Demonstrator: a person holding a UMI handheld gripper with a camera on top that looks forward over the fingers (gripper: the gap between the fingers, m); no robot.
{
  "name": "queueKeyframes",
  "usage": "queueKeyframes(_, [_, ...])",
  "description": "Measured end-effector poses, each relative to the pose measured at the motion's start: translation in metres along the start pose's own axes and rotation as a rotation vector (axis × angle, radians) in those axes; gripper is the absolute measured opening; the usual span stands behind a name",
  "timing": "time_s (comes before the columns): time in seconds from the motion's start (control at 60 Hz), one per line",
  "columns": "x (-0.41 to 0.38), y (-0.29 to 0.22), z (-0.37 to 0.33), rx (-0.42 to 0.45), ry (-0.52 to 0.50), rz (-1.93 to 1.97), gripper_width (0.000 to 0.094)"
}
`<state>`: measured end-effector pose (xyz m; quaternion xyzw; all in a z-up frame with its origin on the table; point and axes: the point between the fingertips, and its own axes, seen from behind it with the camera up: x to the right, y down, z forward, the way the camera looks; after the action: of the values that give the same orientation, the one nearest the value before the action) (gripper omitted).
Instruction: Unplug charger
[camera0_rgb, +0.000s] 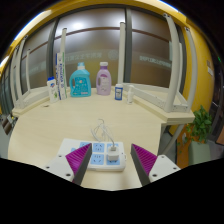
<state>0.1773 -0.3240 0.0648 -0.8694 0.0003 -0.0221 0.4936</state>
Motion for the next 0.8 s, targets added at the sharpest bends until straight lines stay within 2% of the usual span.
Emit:
queueKeyframes(0.15, [0.002,0.015,0.037,-0.026,-0.021,-0.003,0.0514])
queueKeyframes(0.233, [0.008,0.017,0.045,-0.012,-0.001,-0.012,0.0221])
queueKeyframes(0.25, [0.005,0.018,0.045,-0.011,-0.008,-0.015,0.0202])
queueKeyframes(0.35, [0.004,0.018,0.046,-0.027,-0.019,-0.041,0.0126])
queueKeyframes(0.483, [0.003,0.01,0.041,-0.063,-0.07,0.026,0.0083])
queueKeyframes(0.567, [0.017,-0.081,0.012,0.142,-0.073,0.038,0.008])
queueKeyframes(0.633, [0.028,-0.143,-0.005,0.228,-0.089,0.053,0.0078])
queueKeyframes(0.717, [0.046,-0.173,0.0,0.256,-0.105,0.086,0.0078])
queueKeyframes(0.8, [0.063,-0.158,0.034,0.19,-0.11,0.097,0.0079])
